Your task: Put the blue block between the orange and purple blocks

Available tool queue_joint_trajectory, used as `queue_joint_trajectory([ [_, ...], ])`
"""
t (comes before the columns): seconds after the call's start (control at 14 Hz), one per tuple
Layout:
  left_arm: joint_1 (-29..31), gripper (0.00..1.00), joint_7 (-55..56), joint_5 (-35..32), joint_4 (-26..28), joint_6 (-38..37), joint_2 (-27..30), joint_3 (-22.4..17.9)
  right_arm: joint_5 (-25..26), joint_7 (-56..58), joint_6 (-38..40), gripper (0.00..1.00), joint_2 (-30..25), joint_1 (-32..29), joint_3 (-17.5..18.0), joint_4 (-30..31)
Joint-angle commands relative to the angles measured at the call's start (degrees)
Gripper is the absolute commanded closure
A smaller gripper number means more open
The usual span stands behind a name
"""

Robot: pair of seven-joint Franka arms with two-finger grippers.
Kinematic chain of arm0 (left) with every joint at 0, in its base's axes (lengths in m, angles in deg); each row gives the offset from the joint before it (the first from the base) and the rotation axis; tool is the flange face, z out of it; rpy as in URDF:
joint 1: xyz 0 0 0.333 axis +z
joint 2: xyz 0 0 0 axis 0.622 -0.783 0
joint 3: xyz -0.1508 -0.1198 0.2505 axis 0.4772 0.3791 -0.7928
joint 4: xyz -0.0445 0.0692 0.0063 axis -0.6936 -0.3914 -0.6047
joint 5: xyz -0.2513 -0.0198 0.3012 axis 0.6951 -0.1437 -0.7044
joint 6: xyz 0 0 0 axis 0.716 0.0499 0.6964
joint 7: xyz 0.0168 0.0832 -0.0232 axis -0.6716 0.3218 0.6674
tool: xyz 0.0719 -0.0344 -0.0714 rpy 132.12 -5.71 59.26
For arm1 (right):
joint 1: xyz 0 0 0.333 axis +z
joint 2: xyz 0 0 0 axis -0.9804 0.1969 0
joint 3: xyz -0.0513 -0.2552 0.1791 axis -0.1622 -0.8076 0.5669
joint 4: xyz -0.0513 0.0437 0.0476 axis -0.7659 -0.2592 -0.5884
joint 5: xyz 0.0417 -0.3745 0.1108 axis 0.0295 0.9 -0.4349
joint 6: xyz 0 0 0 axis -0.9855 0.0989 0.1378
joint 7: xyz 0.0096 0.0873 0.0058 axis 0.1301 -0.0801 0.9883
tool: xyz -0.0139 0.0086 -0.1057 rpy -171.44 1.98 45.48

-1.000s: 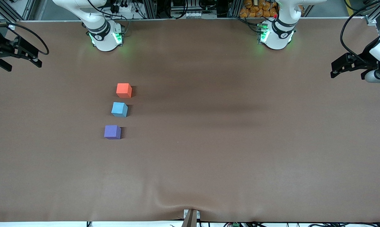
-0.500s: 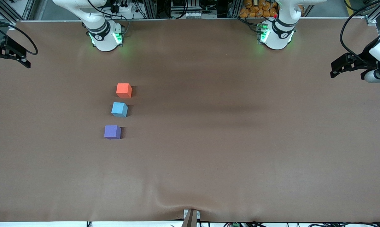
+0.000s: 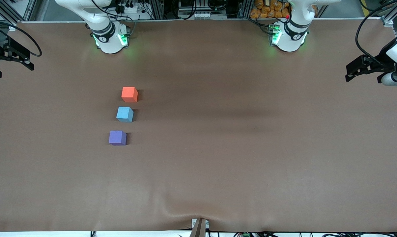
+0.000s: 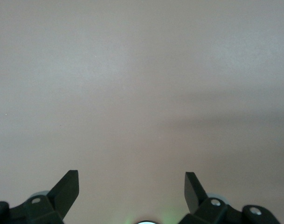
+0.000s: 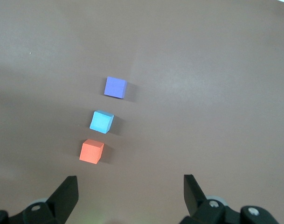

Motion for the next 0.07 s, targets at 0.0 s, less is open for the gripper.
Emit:
queue_joint_trajectory([
  [0.0, 0.07, 0.00, 0.66, -1.10, -0.79, 0.00, -0.13, 0.34, 0.47, -0.82, 1.14, 0.00, 0.48, 0.26, 0.01, -1.08],
])
